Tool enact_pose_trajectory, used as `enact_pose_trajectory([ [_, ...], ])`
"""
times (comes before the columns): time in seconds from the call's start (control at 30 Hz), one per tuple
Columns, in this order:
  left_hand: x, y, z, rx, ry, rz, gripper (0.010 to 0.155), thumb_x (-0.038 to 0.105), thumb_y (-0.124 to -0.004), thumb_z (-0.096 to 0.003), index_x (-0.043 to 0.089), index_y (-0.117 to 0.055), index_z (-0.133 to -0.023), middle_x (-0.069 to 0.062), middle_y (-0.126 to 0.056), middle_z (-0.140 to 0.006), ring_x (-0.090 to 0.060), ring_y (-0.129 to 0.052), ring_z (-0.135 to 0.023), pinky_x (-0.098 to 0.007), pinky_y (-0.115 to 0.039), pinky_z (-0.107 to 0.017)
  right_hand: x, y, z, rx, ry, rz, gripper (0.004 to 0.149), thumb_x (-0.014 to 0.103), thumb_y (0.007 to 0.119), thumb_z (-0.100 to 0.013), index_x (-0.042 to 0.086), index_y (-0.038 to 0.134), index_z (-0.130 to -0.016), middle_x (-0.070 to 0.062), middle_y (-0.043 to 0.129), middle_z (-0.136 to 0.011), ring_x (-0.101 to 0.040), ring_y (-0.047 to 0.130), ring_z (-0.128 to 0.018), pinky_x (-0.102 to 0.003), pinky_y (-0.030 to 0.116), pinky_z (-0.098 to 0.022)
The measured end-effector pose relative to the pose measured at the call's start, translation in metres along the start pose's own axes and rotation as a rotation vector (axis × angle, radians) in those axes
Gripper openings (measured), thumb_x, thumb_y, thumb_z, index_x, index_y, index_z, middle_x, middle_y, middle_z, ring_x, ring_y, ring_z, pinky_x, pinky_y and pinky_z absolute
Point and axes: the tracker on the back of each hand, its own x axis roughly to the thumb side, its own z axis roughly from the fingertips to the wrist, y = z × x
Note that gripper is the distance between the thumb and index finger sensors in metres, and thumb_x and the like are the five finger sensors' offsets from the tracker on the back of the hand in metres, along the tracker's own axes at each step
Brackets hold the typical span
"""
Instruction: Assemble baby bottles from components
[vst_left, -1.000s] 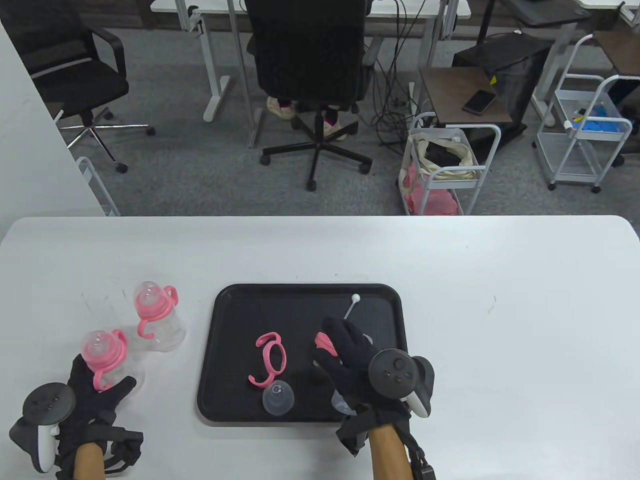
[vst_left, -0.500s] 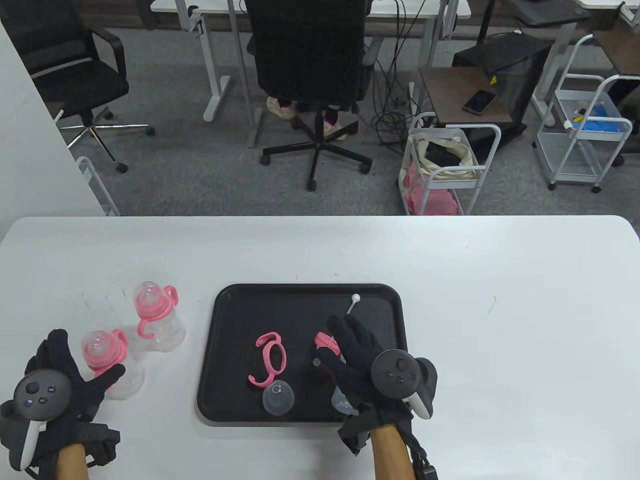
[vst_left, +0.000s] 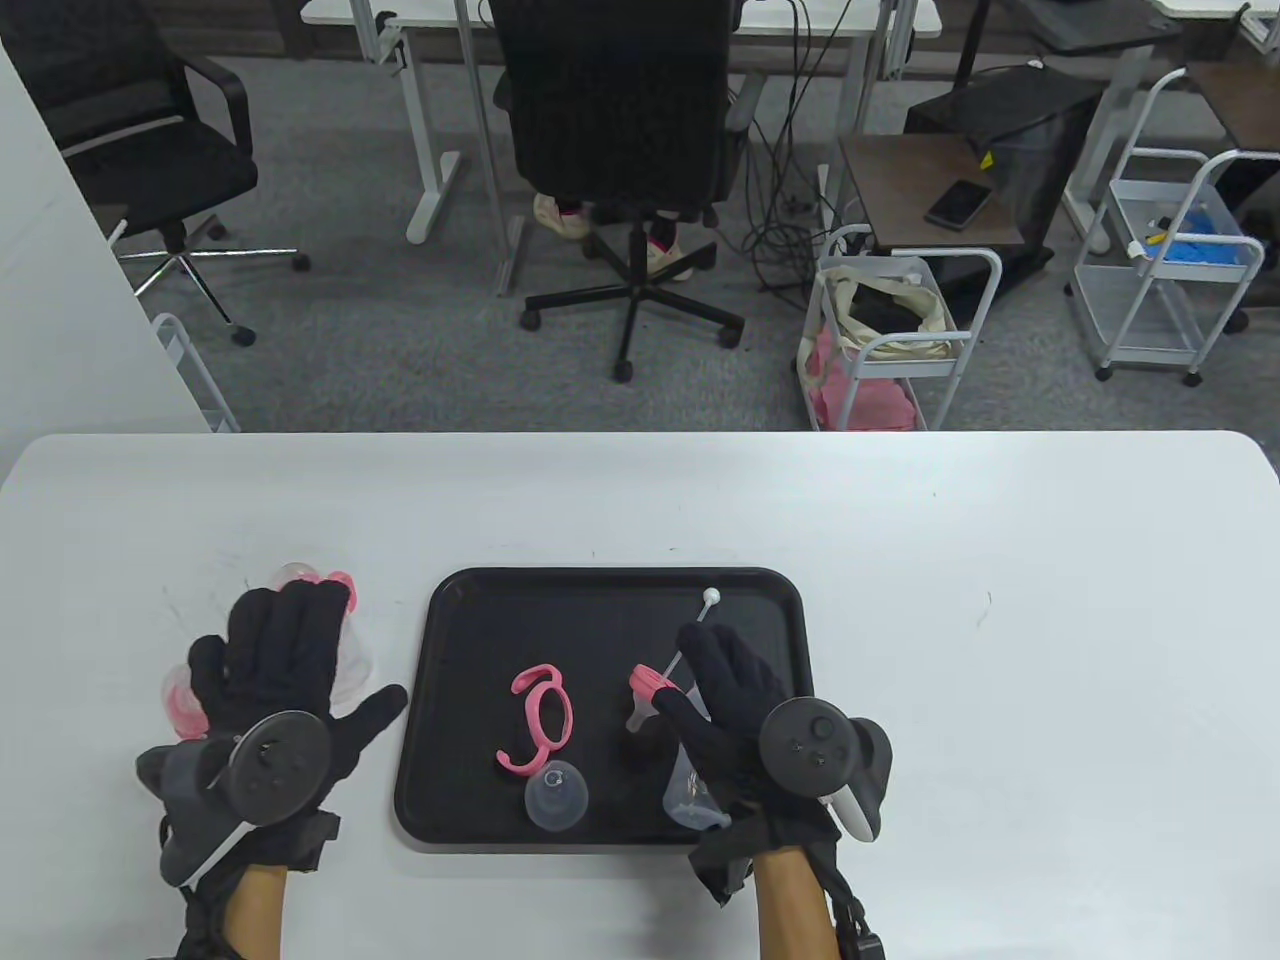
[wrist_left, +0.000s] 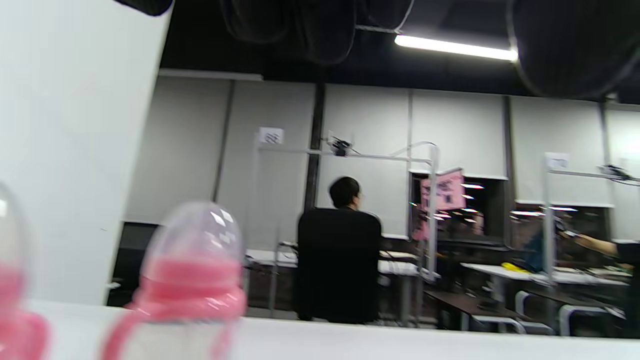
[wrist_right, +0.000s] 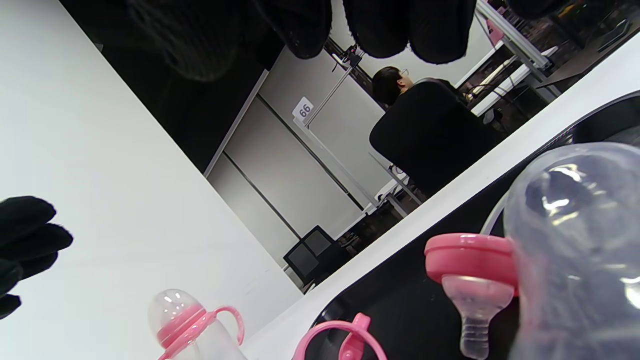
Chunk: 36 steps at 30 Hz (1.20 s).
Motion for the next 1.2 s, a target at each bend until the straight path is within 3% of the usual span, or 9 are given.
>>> enact_pose_trajectory([
  [0.27, 0.035, -0.059, -0.004, -0.104, -0.148, 0.014, 0.094, 0.076, -0.074, -0.0439, 0.037, -0.034, -0.120, 0.000, -0.046, -0.126, -0.038, -0.044, -0.119, -0.074, -0.041, -0.078, -0.010, -0.012, 0.003, -0.057, 0.082, 0.048, 0.071, 0.047, 0.074, -0.062, 0.010, 0.046, -0.116, -0.029, 0.050, -0.115, -0.057, 0.063, -0.098, -0.074, 0.054, -0.067],
  [0.47, 0.034, -0.097, 0.010, -0.127, -0.169, 0.004, 0.091, 0.074, -0.074, -0.0446, 0.037, -0.037, -0.119, 0.001, -0.050, -0.124, -0.037, -0.048, -0.118, -0.073, -0.044, -0.077, -0.017, -0.013, 0.004, -0.100, 0.186, 0.126, 0.076, 0.045, 0.077, -0.061, 0.002, 0.044, -0.115, -0.032, 0.055, -0.111, -0.057, 0.071, -0.091, -0.070, 0.063, -0.063],
  [0.73, 0.027, -0.103, 0.016, -0.160, -0.164, 0.002, 0.089, 0.074, -0.074, -0.0452, 0.037, -0.038, -0.118, 0.001, -0.051, -0.124, -0.037, -0.050, -0.117, -0.073, -0.044, -0.077, -0.028, 0.002, 0.004, -0.083, 0.377, 0.221, 0.085, 0.049, 0.080, -0.060, -0.005, 0.042, -0.113, -0.036, 0.061, -0.105, -0.056, 0.077, -0.081, -0.064, 0.070, -0.057],
  [1.03, 0.024, -0.103, 0.016, -0.173, -0.162, -0.004, 0.089, 0.073, -0.074, -0.0453, 0.036, -0.039, -0.118, 0.001, -0.052, -0.124, -0.038, -0.052, -0.117, -0.073, -0.045, -0.076, -0.025, 0.046, 0.001, 0.135, 0.557, 0.408, 0.101, 0.060, 0.079, -0.058, -0.012, 0.032, -0.113, -0.040, 0.060, -0.103, -0.059, 0.076, -0.079, -0.063, 0.070, -0.055],
  [1.2, 0.023, -0.102, 0.016, -0.179, -0.156, 0.006, 0.089, 0.073, -0.074, -0.0455, 0.035, -0.039, -0.118, 0.000, -0.052, -0.124, -0.038, -0.053, -0.116, -0.073, -0.045, -0.076, -0.033, 0.059, 0.000, 0.197, 0.616, 0.440, 0.103, 0.058, 0.081, -0.058, -0.014, 0.029, -0.112, -0.038, 0.063, -0.100, -0.054, 0.080, -0.073, -0.057, 0.074, -0.051],
])
